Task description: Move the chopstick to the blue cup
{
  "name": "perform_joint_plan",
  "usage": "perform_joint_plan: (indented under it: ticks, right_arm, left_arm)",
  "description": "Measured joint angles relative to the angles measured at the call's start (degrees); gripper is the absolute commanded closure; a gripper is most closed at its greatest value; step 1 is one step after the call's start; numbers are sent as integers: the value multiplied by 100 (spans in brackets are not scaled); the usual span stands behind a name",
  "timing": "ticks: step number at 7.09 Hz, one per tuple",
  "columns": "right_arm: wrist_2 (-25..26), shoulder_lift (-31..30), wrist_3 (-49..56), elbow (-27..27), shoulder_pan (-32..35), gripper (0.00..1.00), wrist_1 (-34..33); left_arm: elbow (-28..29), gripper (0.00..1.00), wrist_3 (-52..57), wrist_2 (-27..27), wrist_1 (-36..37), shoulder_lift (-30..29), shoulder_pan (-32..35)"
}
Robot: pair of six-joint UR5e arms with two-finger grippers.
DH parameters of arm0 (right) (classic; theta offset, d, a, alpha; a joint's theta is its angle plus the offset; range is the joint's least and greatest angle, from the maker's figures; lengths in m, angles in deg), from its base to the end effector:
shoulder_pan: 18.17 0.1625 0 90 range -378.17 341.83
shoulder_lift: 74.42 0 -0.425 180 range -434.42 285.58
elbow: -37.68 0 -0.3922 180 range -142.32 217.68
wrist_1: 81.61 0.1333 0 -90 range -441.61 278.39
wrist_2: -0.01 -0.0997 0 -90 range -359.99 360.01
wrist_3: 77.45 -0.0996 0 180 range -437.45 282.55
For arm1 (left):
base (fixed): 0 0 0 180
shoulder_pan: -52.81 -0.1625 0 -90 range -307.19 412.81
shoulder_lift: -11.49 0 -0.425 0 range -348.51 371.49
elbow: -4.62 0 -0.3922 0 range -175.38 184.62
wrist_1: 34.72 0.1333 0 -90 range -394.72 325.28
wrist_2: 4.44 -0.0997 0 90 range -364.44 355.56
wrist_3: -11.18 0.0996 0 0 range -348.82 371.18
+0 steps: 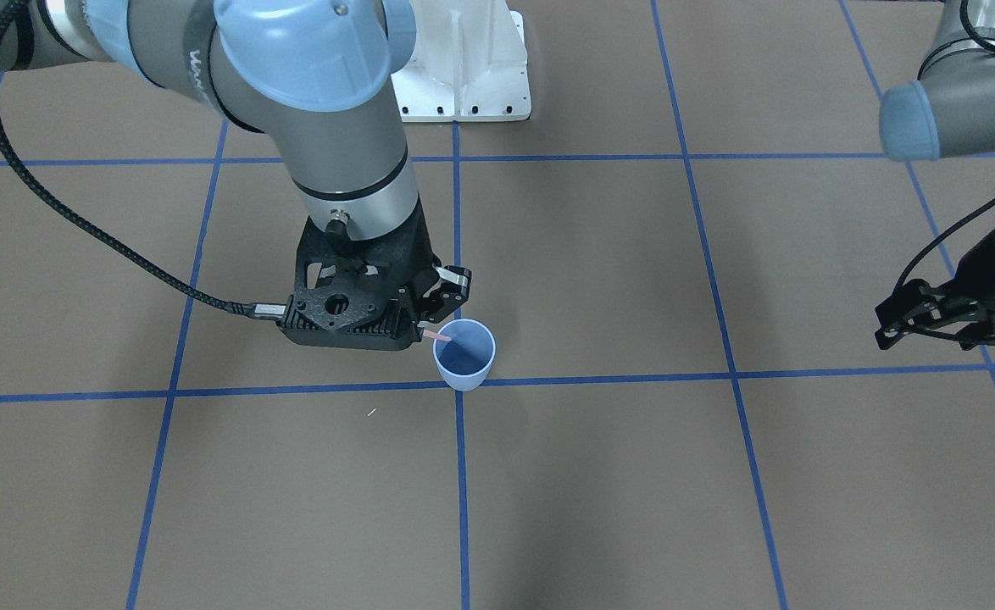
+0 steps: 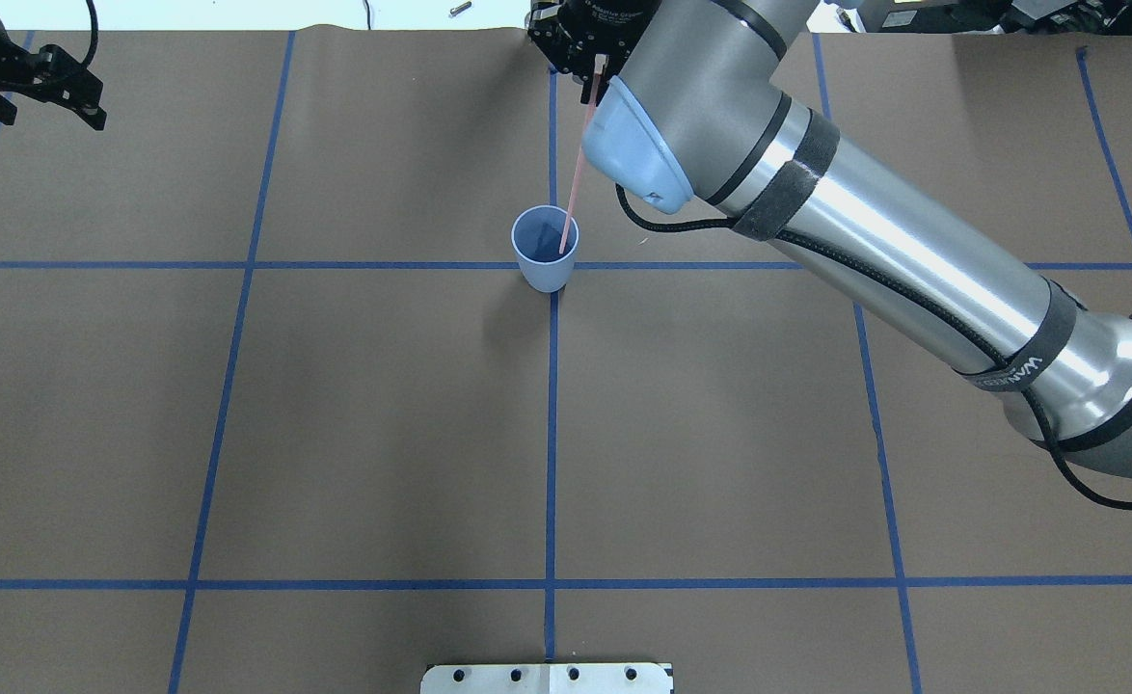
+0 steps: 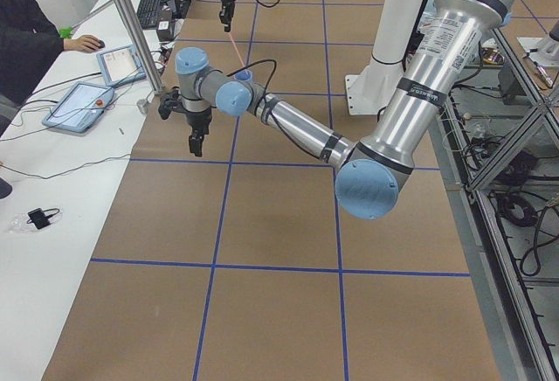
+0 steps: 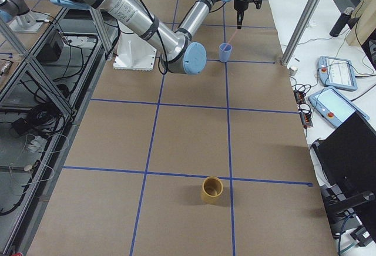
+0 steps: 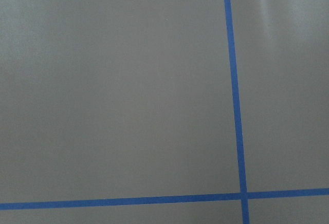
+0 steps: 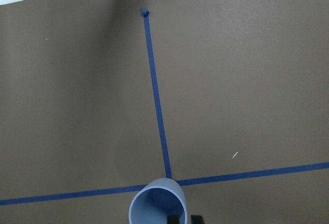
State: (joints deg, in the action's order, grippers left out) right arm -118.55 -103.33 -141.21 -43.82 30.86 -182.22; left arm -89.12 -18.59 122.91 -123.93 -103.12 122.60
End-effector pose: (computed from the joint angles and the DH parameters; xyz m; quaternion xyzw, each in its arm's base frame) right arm -0.4224 -0.6171 0.0548 0.0296 -0.4155 0.0921 0.9044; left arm 0.1552 -0.6325 0.3867 0.0732 0.3772 -0.0007 0.9232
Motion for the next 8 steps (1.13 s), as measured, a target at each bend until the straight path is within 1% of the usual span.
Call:
perform_joint_plan:
  ticks: [1,3,5,6,7,8]
  right_arm:
    - [37,-3,0,62,-58,0,62]
    - [48,-10,-64,92,-109,0,232]
    - [-38,-20,-264,-8,-98,0,238]
    - [-148,-154,-277,-249,15,0,93]
    - [-323,-589,-142,-797,297,0,-163]
    - [-608,-1337,292,-1558,780,0,-419]
  left_arm:
    - [29,2,4,0,0,0,0]
    - [70,2,4,-2,-13,0,0]
    - [100,2,-5,-18,-28,0,-1]
    - [109,2,6,-28,-30,-1,9]
    - [76,2,38,-27,-29,12,77]
    - [17,2,251,-17,-30,110,214]
